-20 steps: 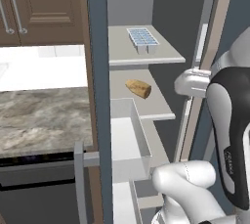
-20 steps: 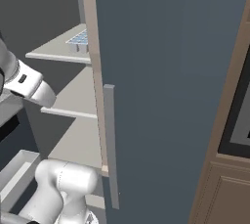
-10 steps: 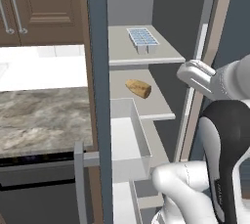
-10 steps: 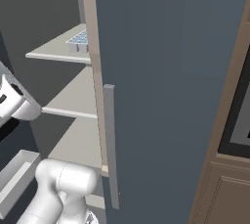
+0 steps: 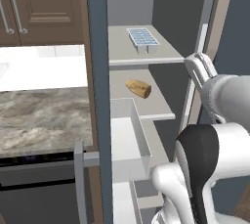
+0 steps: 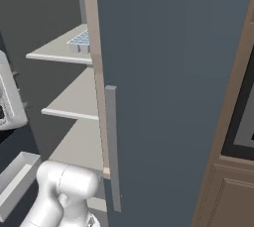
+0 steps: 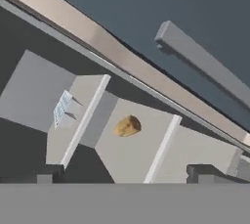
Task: Open the freezer door, pick up the ice cube tray from the freezer, and place it on the dining counter.
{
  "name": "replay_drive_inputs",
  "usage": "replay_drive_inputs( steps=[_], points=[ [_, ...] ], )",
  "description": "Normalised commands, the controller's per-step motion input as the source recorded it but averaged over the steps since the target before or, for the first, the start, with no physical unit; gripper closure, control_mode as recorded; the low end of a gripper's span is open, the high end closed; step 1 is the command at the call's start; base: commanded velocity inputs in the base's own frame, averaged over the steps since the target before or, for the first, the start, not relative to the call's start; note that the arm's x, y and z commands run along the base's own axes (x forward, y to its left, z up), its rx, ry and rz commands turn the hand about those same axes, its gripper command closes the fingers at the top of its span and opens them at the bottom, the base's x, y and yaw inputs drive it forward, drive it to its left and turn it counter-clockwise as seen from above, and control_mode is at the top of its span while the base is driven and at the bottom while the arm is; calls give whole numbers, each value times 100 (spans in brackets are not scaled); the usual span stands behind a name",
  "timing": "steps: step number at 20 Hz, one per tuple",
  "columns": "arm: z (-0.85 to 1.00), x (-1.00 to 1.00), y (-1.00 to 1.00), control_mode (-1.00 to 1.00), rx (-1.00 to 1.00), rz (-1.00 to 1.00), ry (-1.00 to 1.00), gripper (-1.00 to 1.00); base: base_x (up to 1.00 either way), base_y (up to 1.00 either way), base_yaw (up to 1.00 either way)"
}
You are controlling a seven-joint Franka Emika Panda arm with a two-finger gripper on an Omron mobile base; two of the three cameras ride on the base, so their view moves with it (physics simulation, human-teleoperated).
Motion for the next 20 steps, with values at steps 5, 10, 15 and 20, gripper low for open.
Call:
replay_drive_inputs(
  steps=[5, 10, 15, 20],
  points=[
    [36, 3, 3, -100, 35, -29, -1, -100, 0, 0, 0],
    [38, 54, 1, -100, 20, -13, 5, -100, 0, 0, 0],
    [19, 85, 0, -100, 15, 0, 10, -100, 0, 0, 0],
    [-4, 79, -1, -100, 9, 1, 7, -100, 0, 0, 0]
  ],
)
